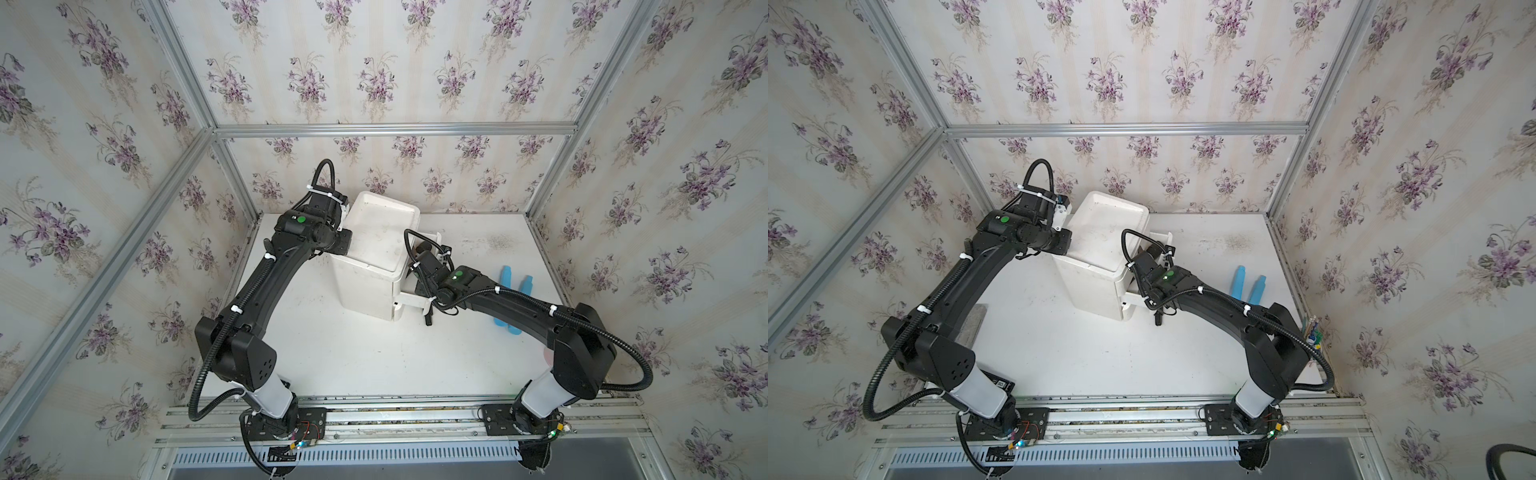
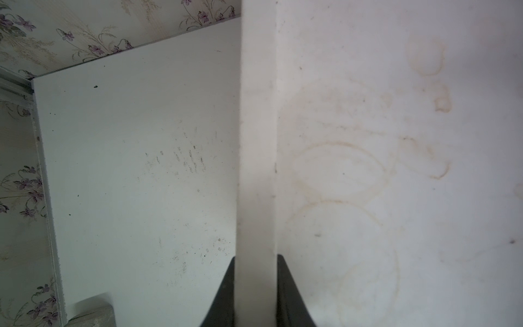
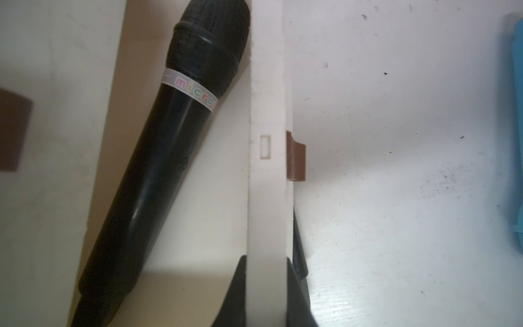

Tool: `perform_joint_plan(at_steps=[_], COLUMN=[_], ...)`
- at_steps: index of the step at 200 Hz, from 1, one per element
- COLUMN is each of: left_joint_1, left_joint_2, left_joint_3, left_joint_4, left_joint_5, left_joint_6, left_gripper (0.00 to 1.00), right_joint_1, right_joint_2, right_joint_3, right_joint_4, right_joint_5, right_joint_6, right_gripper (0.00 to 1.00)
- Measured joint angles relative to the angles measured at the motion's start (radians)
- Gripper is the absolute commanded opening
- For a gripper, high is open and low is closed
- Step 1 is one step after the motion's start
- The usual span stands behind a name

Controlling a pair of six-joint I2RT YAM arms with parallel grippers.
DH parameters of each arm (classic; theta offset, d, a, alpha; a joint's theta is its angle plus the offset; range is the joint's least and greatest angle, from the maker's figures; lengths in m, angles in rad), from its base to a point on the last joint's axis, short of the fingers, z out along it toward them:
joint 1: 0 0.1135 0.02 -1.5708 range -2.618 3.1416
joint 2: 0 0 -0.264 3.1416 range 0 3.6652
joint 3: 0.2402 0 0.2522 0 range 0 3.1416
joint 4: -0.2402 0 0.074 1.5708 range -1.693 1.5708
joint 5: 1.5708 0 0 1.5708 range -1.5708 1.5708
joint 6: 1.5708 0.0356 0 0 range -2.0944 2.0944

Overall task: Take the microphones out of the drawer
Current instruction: Adjust the drawer in the storage box.

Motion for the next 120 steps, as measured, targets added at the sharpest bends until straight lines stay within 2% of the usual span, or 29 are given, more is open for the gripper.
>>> perform_joint_plan(at_steps=[25, 35, 76, 103, 120], left_joint_1=[-0.006, -0.006, -0.006, -0.006, -0.006], left_joint_2=[0.002, 0.002, -0.002, -0.002, -0.001], left_joint_3=[-0.002, -0.004, -0.006, -0.003, -0.001], left_joint_4=[0.013, 0.016, 0.019, 0.016, 0.015], left_joint_5=[0.009, 0.01, 0.008, 0.008, 0.008], left_joint_6=[0.007, 0.008, 0.01, 0.01, 0.01], left_gripper=[0.14, 0.14, 0.15, 0.15, 0.15], right_joint_1=[0.015, 0.006, -0.09, -0.151, -0.181], right_joint_2=[-0.052, -0.071, -0.144, -0.132, -0.1], right_joint_3=[-0.061, -0.076, -0.113, -0.106, -0.091], right_joint_4=[0.204, 0.251, 0.354, 0.357, 0.354], right_joint_5=[-0.094, -0.108, -0.188, -0.266, -0.318], right_joint_6=[-0.029, -0.033, -0.085, -0.138, -0.169], right_gripper=[0.47, 0.52, 0.59, 0.67, 0.76])
